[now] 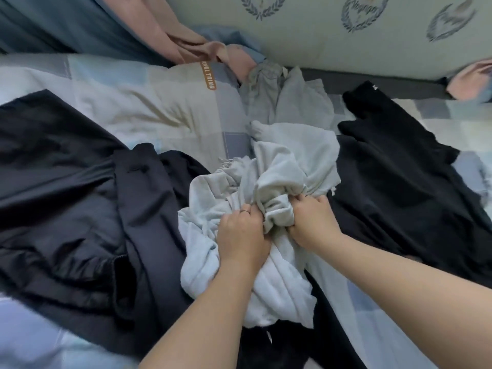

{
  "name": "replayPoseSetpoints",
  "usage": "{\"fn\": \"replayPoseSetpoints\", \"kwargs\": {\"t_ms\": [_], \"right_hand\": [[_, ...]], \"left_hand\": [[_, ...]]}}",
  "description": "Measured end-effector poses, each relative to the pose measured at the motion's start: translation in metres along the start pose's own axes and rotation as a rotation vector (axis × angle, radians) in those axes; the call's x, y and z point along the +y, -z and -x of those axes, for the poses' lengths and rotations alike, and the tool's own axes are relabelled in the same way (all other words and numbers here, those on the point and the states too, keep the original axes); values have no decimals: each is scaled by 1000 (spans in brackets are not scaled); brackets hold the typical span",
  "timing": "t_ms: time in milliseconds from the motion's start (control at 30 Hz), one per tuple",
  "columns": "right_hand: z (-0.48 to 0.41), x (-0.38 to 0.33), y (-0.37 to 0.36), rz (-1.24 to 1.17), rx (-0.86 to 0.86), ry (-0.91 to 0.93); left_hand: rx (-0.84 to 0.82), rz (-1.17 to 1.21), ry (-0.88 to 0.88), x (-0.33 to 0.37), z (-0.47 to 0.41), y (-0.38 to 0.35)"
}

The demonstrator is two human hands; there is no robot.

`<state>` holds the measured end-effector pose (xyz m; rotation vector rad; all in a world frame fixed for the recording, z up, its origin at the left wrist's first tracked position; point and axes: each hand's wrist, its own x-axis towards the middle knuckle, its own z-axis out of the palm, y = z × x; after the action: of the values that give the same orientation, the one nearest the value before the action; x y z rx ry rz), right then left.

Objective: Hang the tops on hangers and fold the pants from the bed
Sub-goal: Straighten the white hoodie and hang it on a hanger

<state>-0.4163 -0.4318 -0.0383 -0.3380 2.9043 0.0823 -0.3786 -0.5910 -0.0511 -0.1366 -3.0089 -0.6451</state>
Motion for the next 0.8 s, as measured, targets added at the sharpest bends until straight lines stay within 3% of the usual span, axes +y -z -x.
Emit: {"fn": "replayPoseSetpoints", "kwargs": {"t_ms": [100,200,333,600,800], "right_hand": [[53,26,-6,27,-208,7],[107,46,-22,65,-375,30],[167,59,-65,51,-538,-66],[164,69,-111,40,-799,-52],[176,67,-118,-31,-686,-119]], "left_hand": [[-153,-22,-77,33,43,-1],[-428,-61,-138,59,83,-21],[-633,-47,-172,76,121,-52],[-657,-147,-320,83,114,-95],[-622,-224,-358,85,112,-95]]}}
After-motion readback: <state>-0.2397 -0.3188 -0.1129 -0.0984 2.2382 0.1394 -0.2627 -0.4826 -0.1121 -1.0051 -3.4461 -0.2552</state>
